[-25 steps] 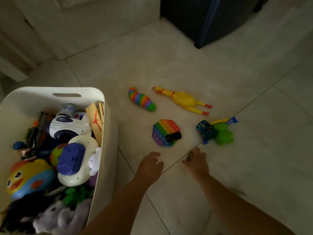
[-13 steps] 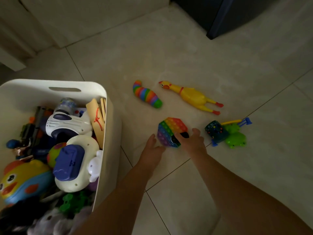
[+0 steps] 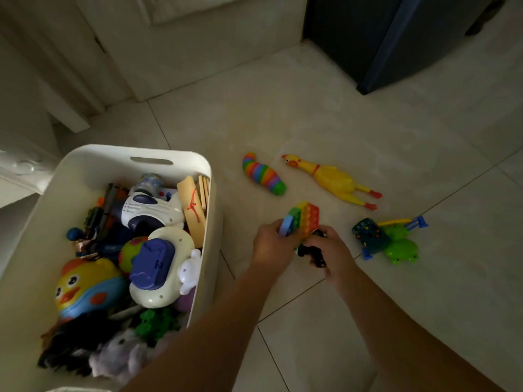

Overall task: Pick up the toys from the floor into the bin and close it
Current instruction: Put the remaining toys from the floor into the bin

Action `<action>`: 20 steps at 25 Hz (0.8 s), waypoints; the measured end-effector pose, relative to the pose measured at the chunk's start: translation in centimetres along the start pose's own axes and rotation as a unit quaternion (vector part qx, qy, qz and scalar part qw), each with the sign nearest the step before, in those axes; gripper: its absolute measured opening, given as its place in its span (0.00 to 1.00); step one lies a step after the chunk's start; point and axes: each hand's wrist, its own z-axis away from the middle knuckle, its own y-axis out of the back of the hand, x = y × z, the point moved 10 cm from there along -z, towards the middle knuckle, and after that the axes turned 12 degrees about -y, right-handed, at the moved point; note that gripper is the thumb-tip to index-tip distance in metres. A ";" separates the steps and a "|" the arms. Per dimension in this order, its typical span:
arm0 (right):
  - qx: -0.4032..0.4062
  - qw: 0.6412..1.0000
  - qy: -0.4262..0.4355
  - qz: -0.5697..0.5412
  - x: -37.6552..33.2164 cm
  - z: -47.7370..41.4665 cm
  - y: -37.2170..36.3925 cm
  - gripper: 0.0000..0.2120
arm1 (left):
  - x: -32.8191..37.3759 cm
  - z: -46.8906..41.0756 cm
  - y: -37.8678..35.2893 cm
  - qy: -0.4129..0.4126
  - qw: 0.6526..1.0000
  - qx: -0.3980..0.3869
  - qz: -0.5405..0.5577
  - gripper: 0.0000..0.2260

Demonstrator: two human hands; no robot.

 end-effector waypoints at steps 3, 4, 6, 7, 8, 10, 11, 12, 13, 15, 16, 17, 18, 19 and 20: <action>-0.062 0.996 0.057 -0.016 -3.9 4.8 -2.2 0.07 | 5.4 2.8 3.5 -0.068 0.996 0.031 -0.045 0.08; -0.084 0.993 0.080 -0.014 -5.3 6.9 -3.4 0.05 | 7.1 3.9 5.4 -0.079 0.994 0.049 -0.058 0.09; -0.122 0.985 0.120 -0.011 -7.5 10.8 -6.2 0.03 | 10.2 6.1 9.3 -0.106 0.989 0.080 -0.067 0.08; -0.137 0.981 0.137 -0.011 -8.2 12.7 -7.9 0.03 | 11.6 7.4 11.4 -0.127 0.986 0.096 -0.056 0.07; -0.151 0.978 0.145 -0.018 -8.5 14.5 -9.6 0.03 | 12.8 8.7 13.5 -0.146 0.983 0.108 -0.039 0.07; -0.176 0.974 0.135 -0.041 -7.9 18.1 -13.5 0.04 | 13.8 11.7 18.4 -0.163 0.979 0.123 -0.018 0.04; -0.193 0.973 0.123 -0.042 -7.2 19.5 -15.5 0.04 | 13.9 13.0 21.0 -0.162 0.979 0.125 -0.023 0.03; -0.210 0.971 0.114 -0.028 -6.6 20.8 -17.5 0.04 | 13.9 14.1 23.6 -0.157 0.979 0.126 -0.030 0.02; -0.218 0.970 0.110 -0.002 -6.0 22.0 -19.0 0.05 | 13.7 15.2 26.1 -0.144 0.981 0.122 -0.045 0.03; -0.213 0.970 0.097 0.058 -4.7 23.9 -21.9 0.06 | 13.9 17.4 31.2 -0.116 0.979 0.116 -0.124 0.09; -0.207 0.970 0.087 0.089 -4.0 24.2 -23.1 0.05 | 14.3 18.3 33.2 -0.111 0.974 0.113 -0.165 0.11; -0.202 0.968 0.082 0.125 -3.3 24.4 -24.3 0.05 | 14.6 19.0 34.9 -0.111 0.968 0.111 -0.194 0.11; -0.199 0.963 0.080 0.161 -2.4 24.4 -25.5 0.04 | 14.7 19.4 36.2 -0.113 0.965 0.107 -0.211 0.10; -0.202 0.958 0.073 0.190 -1.2 24.2 -26.8 0.04 | 14.7 19.7 37.2 -0.111 0.963 0.106 -0.221 0.09; -0.213 0.952 0.058 0.211 0.3 23.9 -28.0 0.04 | 14.6 19.9 37.7 -0.109 0.960 0.105 -0.237 0.08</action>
